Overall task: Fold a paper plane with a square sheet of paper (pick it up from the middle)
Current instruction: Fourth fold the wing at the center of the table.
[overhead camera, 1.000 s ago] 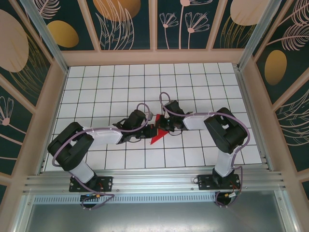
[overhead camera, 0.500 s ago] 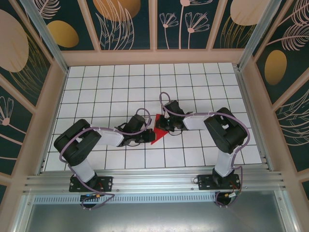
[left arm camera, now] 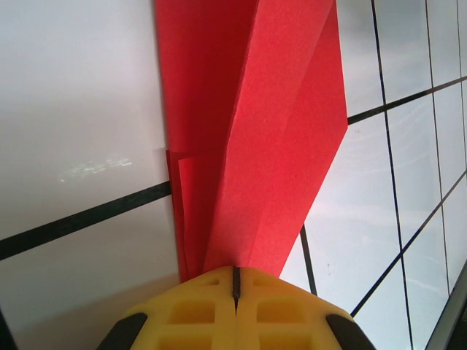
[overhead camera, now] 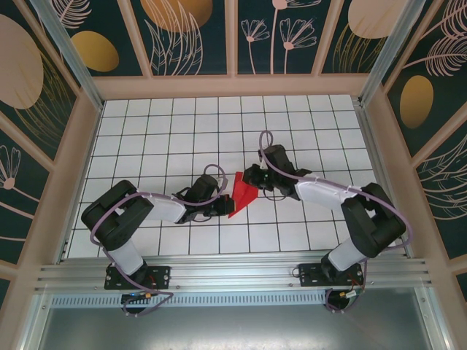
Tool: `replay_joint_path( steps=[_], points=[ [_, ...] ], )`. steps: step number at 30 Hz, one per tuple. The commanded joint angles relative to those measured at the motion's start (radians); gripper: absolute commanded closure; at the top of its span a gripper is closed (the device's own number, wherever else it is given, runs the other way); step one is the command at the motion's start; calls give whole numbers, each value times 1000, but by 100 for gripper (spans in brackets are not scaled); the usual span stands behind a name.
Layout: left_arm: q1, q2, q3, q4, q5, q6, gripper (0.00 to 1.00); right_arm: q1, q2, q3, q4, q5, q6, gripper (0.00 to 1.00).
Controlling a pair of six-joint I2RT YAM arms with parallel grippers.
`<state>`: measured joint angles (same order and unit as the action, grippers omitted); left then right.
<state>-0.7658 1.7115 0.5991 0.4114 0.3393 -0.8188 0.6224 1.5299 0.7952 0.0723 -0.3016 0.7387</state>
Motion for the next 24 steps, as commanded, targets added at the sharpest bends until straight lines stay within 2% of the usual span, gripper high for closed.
replay_joint_path(
  steps=[1, 4, 12, 24],
  points=[
    [0, 46, -22, -92, -25, -13, 100, 13, 17, -55, 34, -45, 9, 89],
    [0, 48, -22, -92, -23, -13, 100, 42, 70, -57, 85, -95, 15, 91],
    [1, 53, -15, -107, -23, -7, 100, 70, 189, -52, 159, -133, 50, 93],
    [1, 65, -20, -145, -34, -2, 100, 53, 270, -20, 58, -13, 37, 93]
  ],
)
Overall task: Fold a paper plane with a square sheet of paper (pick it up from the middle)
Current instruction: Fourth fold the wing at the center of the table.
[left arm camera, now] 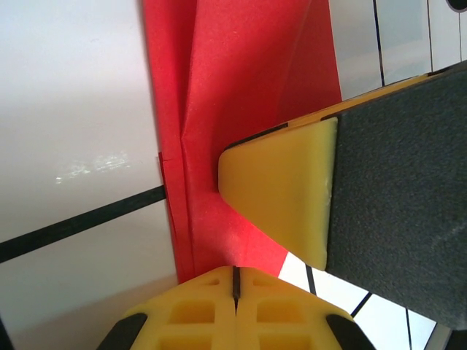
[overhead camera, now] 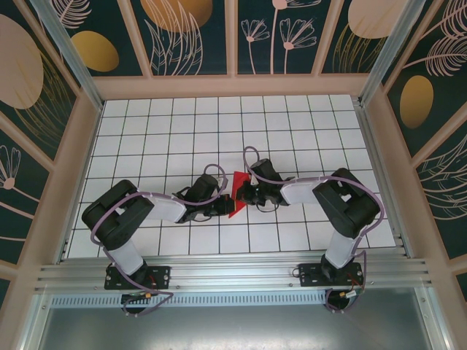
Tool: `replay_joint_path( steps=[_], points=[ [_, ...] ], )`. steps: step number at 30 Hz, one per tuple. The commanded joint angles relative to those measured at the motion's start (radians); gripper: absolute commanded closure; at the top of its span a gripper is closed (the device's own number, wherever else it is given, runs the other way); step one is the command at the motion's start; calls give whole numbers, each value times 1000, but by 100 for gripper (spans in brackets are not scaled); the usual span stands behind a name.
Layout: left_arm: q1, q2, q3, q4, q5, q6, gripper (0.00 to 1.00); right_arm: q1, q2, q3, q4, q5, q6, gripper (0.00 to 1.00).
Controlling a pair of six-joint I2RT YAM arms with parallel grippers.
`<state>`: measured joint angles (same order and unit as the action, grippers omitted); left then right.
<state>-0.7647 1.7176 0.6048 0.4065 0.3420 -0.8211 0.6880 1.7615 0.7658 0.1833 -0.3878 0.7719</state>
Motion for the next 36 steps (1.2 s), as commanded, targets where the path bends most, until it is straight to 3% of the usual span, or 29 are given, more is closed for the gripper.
replay_joint_path(
  steps=[1, 36],
  points=[
    [-1, 60, -30, -141, -38, 0, 100, -19, 36, 13, -56, 73, 1, 93],
    [-1, 83, -56, -161, -32, 14, 100, -183, 105, 147, -122, 4, -100, 91]
  ],
)
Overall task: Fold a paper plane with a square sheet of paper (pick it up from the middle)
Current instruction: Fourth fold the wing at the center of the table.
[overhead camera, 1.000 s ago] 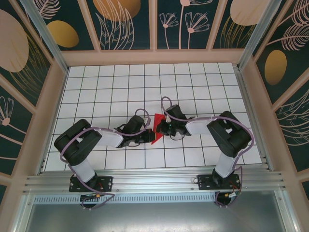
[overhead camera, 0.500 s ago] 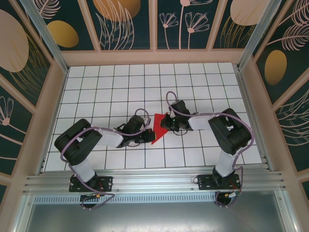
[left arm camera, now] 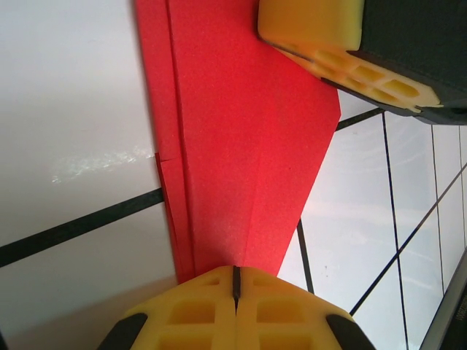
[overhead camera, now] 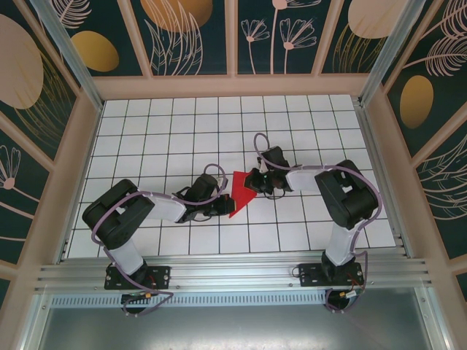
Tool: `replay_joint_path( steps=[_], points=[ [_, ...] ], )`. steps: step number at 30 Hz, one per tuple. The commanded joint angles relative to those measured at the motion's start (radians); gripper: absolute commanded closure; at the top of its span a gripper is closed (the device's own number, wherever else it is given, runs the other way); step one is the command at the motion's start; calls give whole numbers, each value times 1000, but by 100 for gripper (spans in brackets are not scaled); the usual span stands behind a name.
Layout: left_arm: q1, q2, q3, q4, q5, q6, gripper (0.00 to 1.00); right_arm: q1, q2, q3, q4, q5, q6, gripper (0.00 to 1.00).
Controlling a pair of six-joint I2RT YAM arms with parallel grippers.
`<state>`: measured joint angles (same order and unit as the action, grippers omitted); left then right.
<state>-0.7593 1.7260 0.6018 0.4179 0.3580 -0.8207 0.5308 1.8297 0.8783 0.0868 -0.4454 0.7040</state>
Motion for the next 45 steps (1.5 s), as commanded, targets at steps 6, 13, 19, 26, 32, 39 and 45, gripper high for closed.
replay_joint_path(
  steps=[6, 13, 19, 26, 32, 39, 45],
  points=[
    [-6, 70, -53, -178, -48, 14, 100, -42, 68, 77, -51, 78, -31, 91],
    [-6, 68, -56, -183, -50, 15, 100, -58, 90, 137, -87, 80, -47, 90],
    [-6, 67, -57, -187, -49, 15, 100, -77, 107, 171, -103, 77, -60, 90],
    [-5, 60, -54, -195, -53, 15, 100, -111, 142, 207, -119, 69, -74, 90],
    [-6, 52, -54, -200, -57, 16, 100, -136, 146, 234, -142, 67, -95, 90],
    [-5, 46, -56, -200, -59, 15, 100, -190, 102, 272, -199, 58, -146, 90],
    [-6, 24, -51, -194, -50, 16, 100, -172, -22, 213, -191, 43, -148, 88]
  ],
)
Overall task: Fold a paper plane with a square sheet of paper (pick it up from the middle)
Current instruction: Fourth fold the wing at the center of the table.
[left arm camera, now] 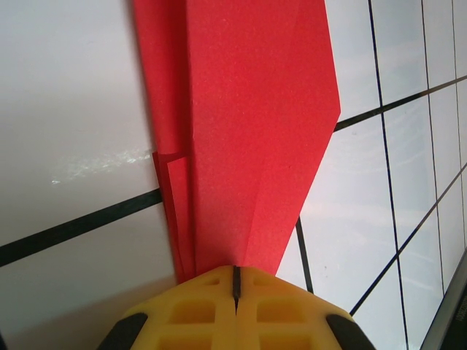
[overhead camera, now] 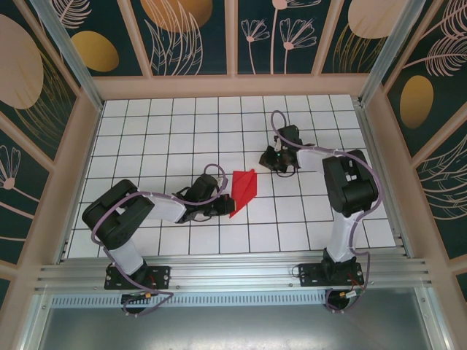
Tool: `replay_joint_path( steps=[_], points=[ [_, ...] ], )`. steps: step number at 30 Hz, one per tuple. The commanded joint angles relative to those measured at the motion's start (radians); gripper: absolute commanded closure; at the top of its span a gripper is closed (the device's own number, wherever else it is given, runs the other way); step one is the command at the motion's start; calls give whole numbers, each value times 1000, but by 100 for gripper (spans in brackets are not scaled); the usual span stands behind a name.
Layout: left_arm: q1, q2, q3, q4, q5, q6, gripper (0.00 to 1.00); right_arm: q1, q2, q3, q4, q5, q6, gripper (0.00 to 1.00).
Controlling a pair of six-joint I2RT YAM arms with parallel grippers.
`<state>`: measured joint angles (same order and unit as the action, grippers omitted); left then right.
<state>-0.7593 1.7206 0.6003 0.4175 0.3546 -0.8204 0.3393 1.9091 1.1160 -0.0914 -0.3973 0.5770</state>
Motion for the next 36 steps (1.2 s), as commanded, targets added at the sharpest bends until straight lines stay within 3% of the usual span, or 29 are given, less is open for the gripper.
replay_joint_path(
  steps=[1, 7, 14, 24, 27, 32, 36],
  points=[
    [-5, 22, -43, -196, -45, 18, 100, 30, -125, -48, -3, -5, -14, 88],
    [-6, 0, 4, -234, -49, 32, 100, 135, -216, -168, 69, 0, 46, 87],
    [-6, -1, 11, -244, -54, 35, 100, 262, -192, -217, 138, 11, 100, 87],
    [-6, -36, 5, -247, -58, 33, 100, 279, -65, -250, 162, 35, 108, 88],
    [-6, -67, 8, -252, -62, 27, 94, 278, -40, -264, 155, 53, 109, 88],
    [-6, -176, 37, -267, -61, 3, 75, 278, -38, -295, 183, 48, 119, 89],
    [4, -257, 76, -289, -91, -1, 72, 279, -51, -296, 190, 43, 122, 89]
  ],
)
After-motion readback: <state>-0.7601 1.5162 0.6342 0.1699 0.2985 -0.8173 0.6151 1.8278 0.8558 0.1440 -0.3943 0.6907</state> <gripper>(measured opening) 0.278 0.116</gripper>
